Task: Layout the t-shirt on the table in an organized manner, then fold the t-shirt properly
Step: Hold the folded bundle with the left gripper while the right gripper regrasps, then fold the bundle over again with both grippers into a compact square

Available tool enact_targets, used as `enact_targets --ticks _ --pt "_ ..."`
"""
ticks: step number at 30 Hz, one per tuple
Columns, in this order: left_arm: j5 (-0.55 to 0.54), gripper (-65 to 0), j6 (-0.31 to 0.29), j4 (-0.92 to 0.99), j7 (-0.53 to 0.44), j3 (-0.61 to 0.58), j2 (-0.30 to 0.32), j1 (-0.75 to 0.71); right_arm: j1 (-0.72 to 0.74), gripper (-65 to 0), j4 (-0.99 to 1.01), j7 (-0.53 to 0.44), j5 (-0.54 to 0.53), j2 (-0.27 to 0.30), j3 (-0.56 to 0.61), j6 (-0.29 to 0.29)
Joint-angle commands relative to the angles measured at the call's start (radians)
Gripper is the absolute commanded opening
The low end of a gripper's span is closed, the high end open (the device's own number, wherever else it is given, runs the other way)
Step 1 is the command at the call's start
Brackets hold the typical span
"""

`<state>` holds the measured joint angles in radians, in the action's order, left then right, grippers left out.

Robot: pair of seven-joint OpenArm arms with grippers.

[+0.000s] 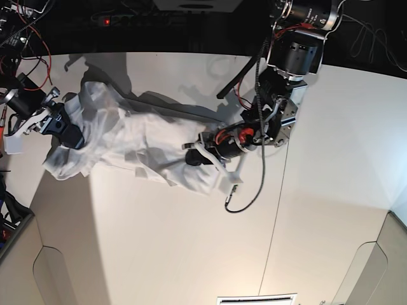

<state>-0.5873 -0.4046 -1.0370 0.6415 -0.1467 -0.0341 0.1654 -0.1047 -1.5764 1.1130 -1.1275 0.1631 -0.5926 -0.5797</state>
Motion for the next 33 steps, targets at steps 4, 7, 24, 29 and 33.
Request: enact_targets --ticks 4,7,24,29,33 --pt "0.019 -65.0 -0.004 -0.006 0.021 -0.003 -0.016 0.018 0.013 -65.0 -0.019 -0.018 -0.031 -0.061 0.079 -0.008" --pt "0.035 -65.0 -0.004 -0.007 0.021 -0.003 -0.015 0.020 0.016 -65.0 -0.019 -0.021 -0.031 -0.101 0.148 -0.008" --pt "0.000 -65.0 -0.124 -0.325 0.172 -0.003 0.005 0.014 0.154 -65.0 -0.019 -0.150 0.276 -0.166 0.303 0.027" --pt "0.093 -65.0 -0.122 -0.417 0.190 -0.003 0.076 0.009 0.163 -65.0 -0.019 -0.151 0.298 -0.166 0.304 0.034" --pt "0.269 -65.0 -0.020 -0.417 0.142 -0.003 0.146 -0.021 0.163 -65.0 -0.019 -0.152 0.297 -0.166 0.309 0.034"
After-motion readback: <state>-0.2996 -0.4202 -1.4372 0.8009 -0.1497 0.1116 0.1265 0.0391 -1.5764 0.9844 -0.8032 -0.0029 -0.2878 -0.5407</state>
